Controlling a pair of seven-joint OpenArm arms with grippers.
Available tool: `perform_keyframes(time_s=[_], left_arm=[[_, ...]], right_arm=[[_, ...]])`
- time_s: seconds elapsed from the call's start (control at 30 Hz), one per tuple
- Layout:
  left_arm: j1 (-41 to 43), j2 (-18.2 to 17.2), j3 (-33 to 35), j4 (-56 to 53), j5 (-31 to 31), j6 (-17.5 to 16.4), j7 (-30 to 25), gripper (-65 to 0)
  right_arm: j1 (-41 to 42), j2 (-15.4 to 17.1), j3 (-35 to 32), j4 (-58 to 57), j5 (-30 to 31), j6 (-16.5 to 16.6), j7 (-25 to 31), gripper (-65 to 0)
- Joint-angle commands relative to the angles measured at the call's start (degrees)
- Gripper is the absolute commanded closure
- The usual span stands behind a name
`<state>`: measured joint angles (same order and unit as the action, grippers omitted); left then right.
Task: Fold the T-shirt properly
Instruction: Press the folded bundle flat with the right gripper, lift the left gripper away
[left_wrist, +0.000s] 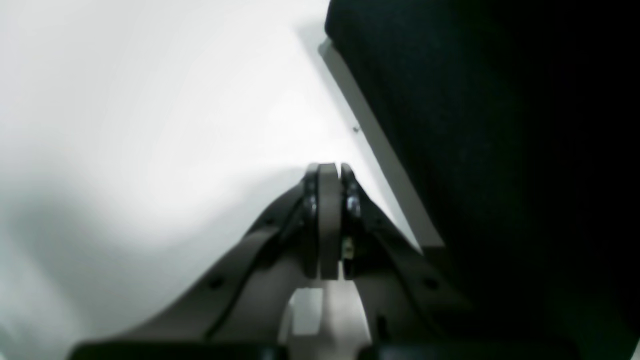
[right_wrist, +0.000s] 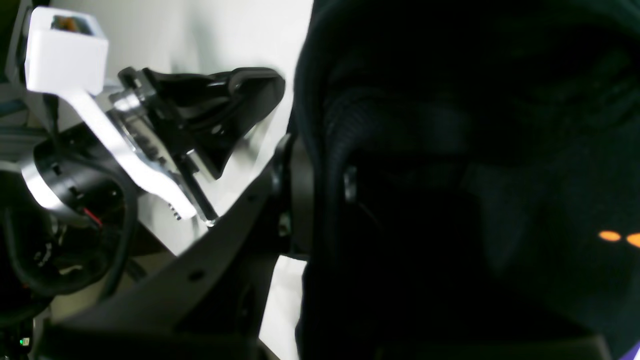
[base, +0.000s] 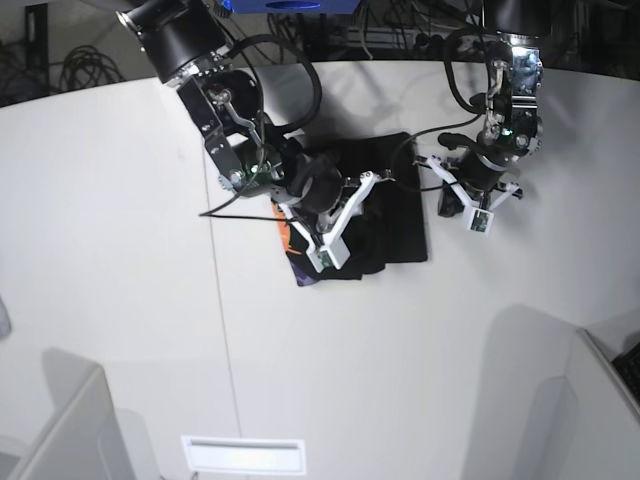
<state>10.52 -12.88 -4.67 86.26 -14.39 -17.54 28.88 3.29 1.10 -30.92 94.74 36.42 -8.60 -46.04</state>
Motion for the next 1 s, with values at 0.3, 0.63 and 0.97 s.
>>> perform_keyframes(time_s=[0.3, 0.63, 0.97], left_arm=[[0.7, -0.4, -0.7, 0.1, 0.9, 0.0, 2.9, 0.0], [7.8, -0.7, -0.8, 10.0, 0.8, 0.0, 3.0, 0.0], [15.6, -0.8, -17.0, 14.4, -9.9, -5.5, 3.1, 0.0]], right_arm=[[1.4, -1.8, 0.5, -1.7, 0.7, 0.3, 1.2, 0.0], [1.4, -1.8, 0.5, -1.7, 0.7, 0.3, 1.3, -22.7], [1.6, -1.8, 0.0, -1.7, 0.6, 0.2, 1.2, -23.0]])
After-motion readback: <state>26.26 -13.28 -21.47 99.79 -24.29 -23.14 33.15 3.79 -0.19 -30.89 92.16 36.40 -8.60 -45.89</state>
